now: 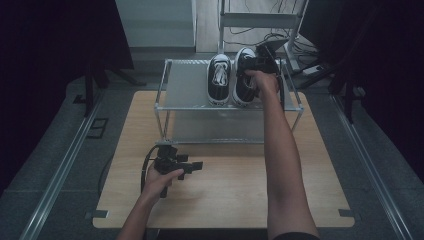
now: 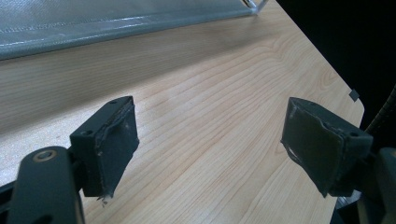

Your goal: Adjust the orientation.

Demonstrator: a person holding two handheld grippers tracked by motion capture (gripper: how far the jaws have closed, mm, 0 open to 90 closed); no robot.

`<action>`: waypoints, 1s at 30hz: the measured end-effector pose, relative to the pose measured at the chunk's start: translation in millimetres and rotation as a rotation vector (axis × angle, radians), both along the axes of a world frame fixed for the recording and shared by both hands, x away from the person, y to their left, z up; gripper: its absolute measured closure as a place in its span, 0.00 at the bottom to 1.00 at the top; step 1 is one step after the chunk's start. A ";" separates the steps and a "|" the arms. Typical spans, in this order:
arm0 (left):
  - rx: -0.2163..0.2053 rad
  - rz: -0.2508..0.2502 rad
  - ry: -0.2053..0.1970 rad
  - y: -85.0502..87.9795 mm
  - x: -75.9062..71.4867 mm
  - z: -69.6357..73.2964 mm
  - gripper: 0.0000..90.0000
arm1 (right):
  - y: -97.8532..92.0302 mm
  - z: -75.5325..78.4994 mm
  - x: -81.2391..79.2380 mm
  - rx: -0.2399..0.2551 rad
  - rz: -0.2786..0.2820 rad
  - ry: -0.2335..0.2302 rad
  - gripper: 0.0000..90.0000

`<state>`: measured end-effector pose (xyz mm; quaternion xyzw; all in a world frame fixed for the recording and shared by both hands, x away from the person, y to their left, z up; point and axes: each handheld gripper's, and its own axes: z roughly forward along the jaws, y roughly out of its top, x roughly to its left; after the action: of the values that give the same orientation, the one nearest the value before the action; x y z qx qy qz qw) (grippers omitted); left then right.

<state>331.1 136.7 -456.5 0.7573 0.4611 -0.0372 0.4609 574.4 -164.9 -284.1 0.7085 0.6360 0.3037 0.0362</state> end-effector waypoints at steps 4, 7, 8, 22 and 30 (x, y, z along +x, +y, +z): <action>0.000 0.000 0.001 -0.7 0.0 -0.4 0.20 | 2.4 -1.1 4.3 -0.023 -0.006 0.027 0.22; 0.001 0.002 0.001 0.3 0.2 -0.5 0.20 | 5.4 -2.3 8.1 -0.042 -0.007 0.046 0.22; 0.000 0.003 0.001 0.5 0.3 -0.7 0.20 | 6.1 -2.5 8.7 -0.048 -0.006 0.046 0.21; 0.003 -0.004 0.002 -2.6 -0.6 -1.1 0.20 | 11.6 3.0 4.0 -0.089 -0.016 -0.032 0.19; 0.003 -0.001 -0.001 -3.4 -2.0 -0.5 0.20 | 2.7 13.1 -15.2 -0.058 0.036 -0.124 0.19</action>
<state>329.1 133.3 -457.0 0.7583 0.4604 -0.0364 0.4600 559.1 -162.2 -271.0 0.6754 0.6538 0.3289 0.0905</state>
